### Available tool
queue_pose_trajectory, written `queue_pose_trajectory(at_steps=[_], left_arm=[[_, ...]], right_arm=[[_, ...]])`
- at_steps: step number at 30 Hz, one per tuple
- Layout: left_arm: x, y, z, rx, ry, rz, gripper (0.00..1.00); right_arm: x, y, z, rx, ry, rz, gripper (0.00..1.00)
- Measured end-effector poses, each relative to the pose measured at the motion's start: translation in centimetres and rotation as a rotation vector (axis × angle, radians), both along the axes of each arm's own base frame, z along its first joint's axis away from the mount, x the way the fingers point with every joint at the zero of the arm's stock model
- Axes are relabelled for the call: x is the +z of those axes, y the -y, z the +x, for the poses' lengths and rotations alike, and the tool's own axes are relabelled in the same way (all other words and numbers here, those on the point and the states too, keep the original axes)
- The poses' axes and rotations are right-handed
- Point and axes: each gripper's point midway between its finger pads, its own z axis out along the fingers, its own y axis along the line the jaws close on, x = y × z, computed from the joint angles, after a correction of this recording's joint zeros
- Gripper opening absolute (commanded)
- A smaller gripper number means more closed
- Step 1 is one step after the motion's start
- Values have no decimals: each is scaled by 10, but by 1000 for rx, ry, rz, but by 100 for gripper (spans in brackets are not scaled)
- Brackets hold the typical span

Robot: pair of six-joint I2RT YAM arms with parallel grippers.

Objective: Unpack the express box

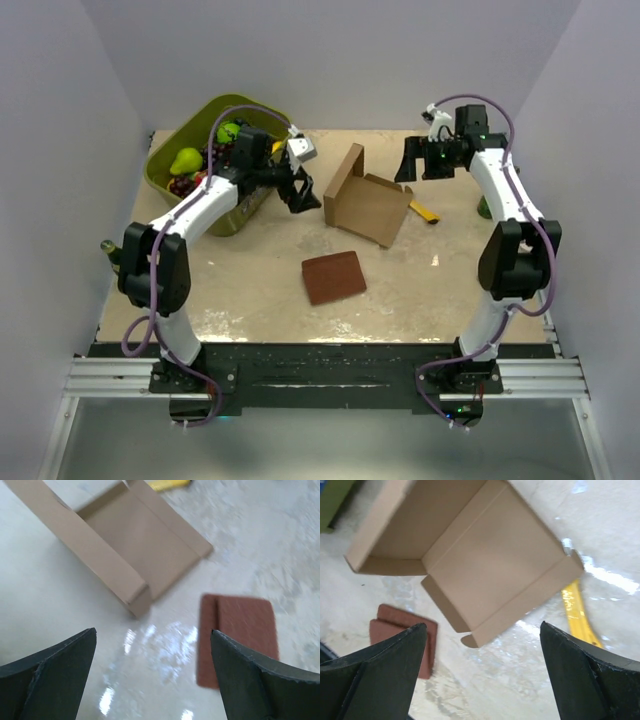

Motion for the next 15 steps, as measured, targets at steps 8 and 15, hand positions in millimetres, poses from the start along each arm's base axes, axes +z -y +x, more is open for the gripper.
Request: queue_pose_trajectory(at_steps=[8, 15], left_arm=[[67, 8, 58, 155, 181, -88, 100], [141, -33, 130, 595, 386, -154, 100]], right_arm=[[38, 14, 14, -76, 125, -59, 99], [89, 41, 68, -352, 262, -78, 99]])
